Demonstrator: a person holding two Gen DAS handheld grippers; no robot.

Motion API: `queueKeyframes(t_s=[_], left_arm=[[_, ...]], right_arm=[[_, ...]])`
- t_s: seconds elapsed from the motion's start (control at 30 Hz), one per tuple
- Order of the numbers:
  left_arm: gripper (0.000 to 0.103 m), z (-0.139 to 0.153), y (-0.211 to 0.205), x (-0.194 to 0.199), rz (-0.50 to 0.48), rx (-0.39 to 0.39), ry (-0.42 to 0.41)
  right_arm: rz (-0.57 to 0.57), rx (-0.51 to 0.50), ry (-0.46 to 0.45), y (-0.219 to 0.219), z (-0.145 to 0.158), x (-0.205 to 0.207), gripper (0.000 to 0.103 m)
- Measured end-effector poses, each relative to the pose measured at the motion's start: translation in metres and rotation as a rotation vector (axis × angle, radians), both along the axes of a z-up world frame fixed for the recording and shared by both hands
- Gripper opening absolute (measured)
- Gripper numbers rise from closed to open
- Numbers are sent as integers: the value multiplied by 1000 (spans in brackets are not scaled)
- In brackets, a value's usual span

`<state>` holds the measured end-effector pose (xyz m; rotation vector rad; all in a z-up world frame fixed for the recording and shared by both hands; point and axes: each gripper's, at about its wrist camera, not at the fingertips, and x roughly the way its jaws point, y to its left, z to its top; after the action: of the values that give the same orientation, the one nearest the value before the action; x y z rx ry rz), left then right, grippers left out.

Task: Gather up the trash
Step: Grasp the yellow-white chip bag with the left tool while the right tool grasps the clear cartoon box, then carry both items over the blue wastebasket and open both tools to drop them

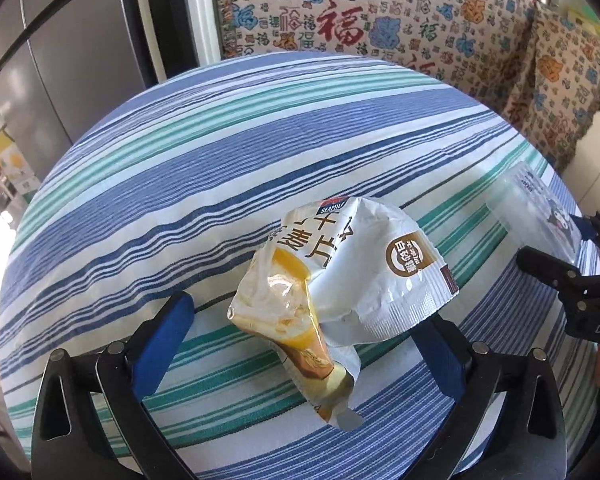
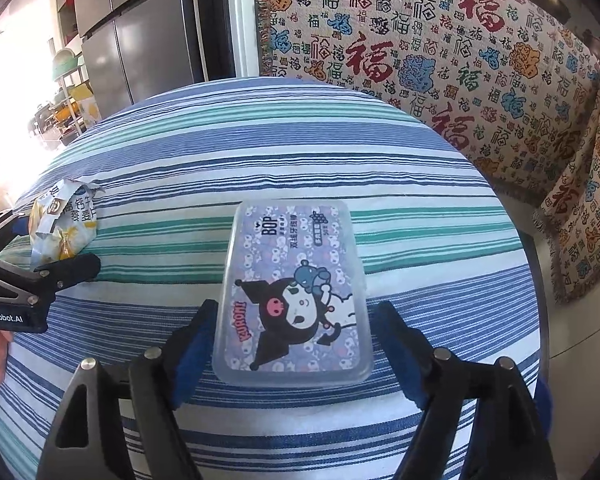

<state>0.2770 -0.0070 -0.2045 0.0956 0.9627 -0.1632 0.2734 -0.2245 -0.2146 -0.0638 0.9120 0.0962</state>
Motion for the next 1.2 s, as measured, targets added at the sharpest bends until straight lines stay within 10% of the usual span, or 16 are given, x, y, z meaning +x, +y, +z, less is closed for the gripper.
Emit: queueKeyframes(t_s=[0.4, 0.47, 0.5, 0.6, 1.2], left_arm=[[102, 0, -4, 18, -33, -10, -2], [89, 3, -1, 15, -32, -27, -28], [70, 5, 1, 12, -30, -30, -51], [40, 8, 6, 10, -39, -59, -70], [36, 67, -71, -31, -202, -217, -124]], right_arm=[[30, 4, 33, -3, -1, 15, 90], [39, -2, 55, -2, 1, 16, 83], [47, 1, 51, -3, 4, 16, 62], [51, 20, 72, -4, 7, 13, 62], [-102, 55, -65, -73, 73, -43, 61]])
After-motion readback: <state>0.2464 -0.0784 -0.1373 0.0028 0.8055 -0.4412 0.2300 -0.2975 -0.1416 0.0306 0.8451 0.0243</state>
